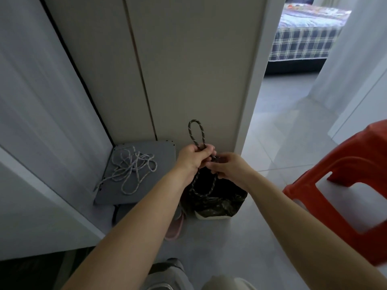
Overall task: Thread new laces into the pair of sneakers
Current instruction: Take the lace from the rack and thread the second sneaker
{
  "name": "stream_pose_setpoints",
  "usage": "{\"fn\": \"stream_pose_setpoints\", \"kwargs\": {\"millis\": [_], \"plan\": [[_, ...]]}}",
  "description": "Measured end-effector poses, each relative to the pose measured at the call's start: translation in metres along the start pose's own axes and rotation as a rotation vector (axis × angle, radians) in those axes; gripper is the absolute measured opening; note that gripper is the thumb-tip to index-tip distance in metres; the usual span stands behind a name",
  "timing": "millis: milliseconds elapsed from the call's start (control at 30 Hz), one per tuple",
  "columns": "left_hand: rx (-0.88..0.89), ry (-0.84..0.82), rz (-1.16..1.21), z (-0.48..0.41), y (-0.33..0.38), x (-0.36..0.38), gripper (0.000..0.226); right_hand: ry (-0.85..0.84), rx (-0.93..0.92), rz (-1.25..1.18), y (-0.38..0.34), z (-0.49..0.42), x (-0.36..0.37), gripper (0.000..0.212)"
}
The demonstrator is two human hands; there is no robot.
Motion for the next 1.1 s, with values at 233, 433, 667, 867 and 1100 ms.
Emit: {"fn": "stream_pose_setpoints", "kwargs": {"millis": [233, 433, 667, 867, 1100], "plan": [[-0.03, 0.169, -0.141, -0.006, -0.001, -0.037, 0.022, 0.131, 0.005, -0.238, -0.002, -0.029, -0.023, 0.017], [-0.079, 0.153, -0.405, 0.02, -0.035, -0.072, 0.059, 0.339, -0.077, -0.33, -0.019, -0.052, -0.052, 0.017], [-0.033, 0.126, -0.432, 0.027, -0.036, -0.085, 0.06, 0.252, 0.163, 0.301, 0.024, -0.089, -0.044, 0.07], [-0.061, 0.153, -0.492, 0.027, -0.048, -0.108, 0.056, 0.061, 0.144, 0.715, 0.059, -0.069, 0.005, 0.071], [-0.138, 0.526, -0.625, 0.036, -0.071, -0.225, 0.014, -0.071, 0.087, 0.79, 0.069, -0.049, 0.075, 0.064]]}}
Point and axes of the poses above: each hand's wrist, its own z-axis away from the middle knuckle, its own x-axis out of the palm, y = z × x, the point moved 8 cm from there along -z, towards the middle knuckle, and after that the axes turned 8 degrees about x, right-handed, at the moved point
